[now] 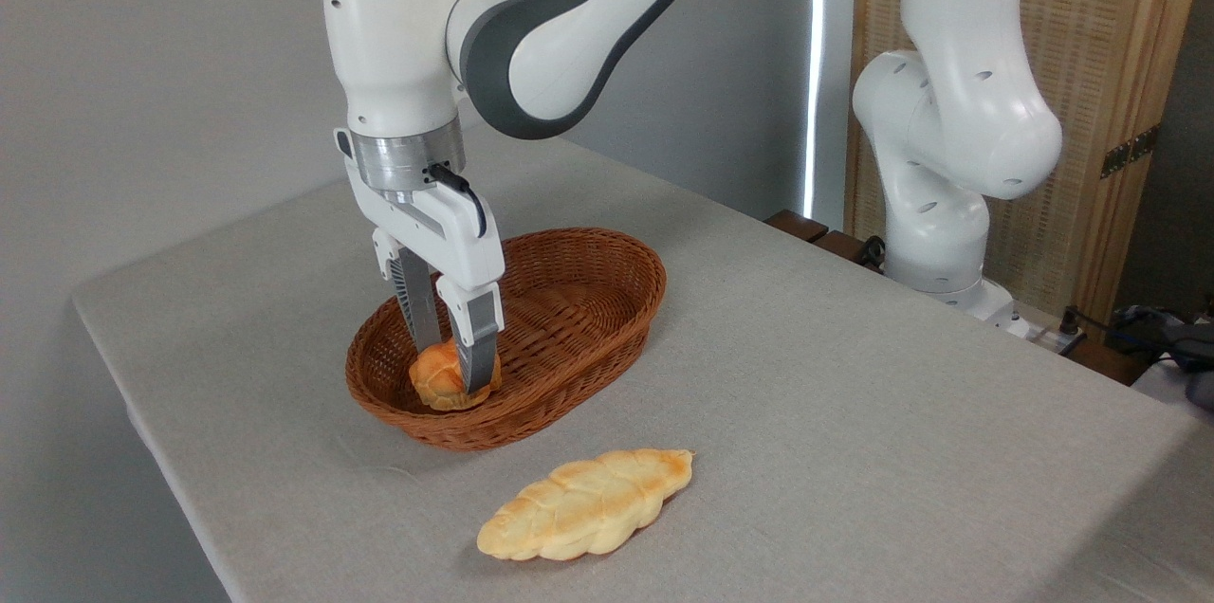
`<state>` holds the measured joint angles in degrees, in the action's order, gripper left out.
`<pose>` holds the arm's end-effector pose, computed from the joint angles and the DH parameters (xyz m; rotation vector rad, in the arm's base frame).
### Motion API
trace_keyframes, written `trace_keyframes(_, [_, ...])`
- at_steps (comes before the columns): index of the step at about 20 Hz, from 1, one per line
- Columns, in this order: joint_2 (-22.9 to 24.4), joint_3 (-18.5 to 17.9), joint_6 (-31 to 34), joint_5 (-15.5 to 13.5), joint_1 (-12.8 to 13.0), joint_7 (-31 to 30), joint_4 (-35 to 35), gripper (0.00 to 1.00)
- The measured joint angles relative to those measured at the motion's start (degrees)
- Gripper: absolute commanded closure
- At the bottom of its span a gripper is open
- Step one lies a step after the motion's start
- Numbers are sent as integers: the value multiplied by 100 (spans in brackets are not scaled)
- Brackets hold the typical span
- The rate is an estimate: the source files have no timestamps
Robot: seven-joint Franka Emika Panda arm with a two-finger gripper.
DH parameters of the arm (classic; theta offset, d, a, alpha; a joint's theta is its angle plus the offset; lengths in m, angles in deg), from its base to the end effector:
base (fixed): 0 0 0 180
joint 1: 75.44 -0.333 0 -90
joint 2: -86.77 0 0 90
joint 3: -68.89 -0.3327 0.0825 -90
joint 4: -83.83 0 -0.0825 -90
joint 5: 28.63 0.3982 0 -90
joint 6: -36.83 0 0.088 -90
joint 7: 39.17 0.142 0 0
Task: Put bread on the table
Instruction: 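Close the gripper on the round bread roll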
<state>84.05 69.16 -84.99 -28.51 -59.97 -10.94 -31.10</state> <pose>0.5653 -0.1591 0.4145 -2.9018 1.1733 -0.1130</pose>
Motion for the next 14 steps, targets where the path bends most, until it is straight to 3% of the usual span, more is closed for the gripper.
trace_keyframes(4, [-45, 2, -43, 1, 60, 0, -15, 2])
trace_keyframes(8, [-61, 2, -72, 1, 62, 0, -27, 35])
trace_keyframes(12, [-63, 2, -73, 1, 61, 0, -27, 46])
trace_keyframes(14, [-63, 2, -73, 1, 61, 0, -28, 46])
